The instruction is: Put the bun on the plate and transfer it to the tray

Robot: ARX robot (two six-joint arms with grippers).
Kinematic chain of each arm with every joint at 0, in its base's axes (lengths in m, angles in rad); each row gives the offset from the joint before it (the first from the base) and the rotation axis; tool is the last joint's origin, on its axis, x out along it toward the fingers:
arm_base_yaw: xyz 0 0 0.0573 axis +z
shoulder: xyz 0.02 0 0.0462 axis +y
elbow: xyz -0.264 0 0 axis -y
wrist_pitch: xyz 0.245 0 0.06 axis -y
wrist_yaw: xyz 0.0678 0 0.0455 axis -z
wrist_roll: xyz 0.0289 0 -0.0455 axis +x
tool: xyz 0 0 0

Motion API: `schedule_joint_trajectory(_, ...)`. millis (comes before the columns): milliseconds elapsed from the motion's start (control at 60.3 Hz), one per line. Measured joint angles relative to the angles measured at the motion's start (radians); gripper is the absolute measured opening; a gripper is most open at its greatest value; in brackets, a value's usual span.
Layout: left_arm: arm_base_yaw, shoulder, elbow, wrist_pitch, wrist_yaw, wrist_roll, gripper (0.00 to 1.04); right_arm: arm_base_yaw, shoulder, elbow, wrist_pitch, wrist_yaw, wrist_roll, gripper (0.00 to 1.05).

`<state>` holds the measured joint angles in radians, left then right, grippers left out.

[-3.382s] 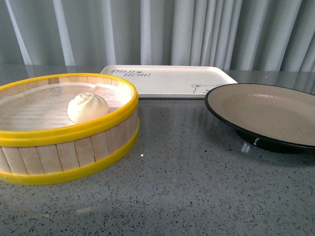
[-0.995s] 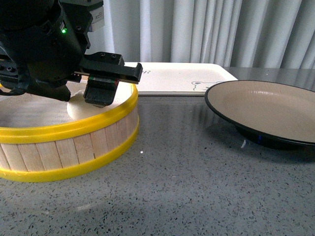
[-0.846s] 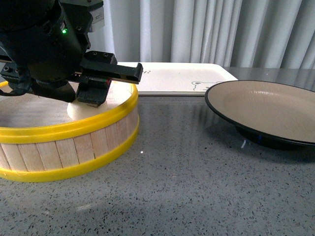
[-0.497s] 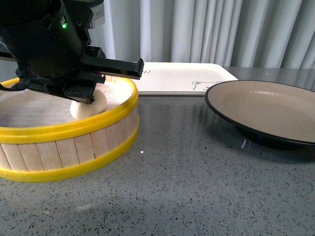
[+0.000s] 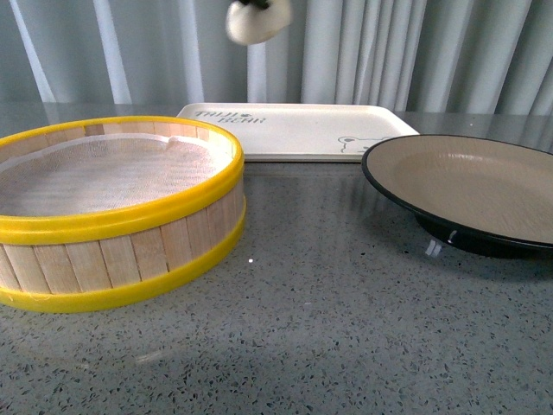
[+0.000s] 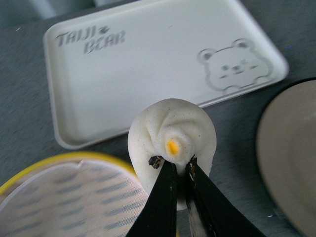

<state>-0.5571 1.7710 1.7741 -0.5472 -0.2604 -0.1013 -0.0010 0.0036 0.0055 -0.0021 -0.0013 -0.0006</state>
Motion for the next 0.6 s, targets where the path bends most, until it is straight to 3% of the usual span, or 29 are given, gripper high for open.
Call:
schedule_joint_trajectory(149, -0.125, 0.137, 0.212, -0.016, 0.036, 0.030, 0.04, 0.000, 0.000, 0.000, 0.000, 0.000, 0.000, 0.96)
schedule_joint_trajectory(348, -0.238, 0.262, 0.310, 0.002, 0.084, 0.076, 0.04, 0.000, 0.000, 0.000, 0.000, 0.000, 0.000, 0.96)
schedule_joint_trajectory(597, -0.270, 0.311, 0.269, 0.053, 0.090, 0.111, 0.04, 0.000, 0.000, 0.000, 0.000, 0.000, 0.000, 0.96)
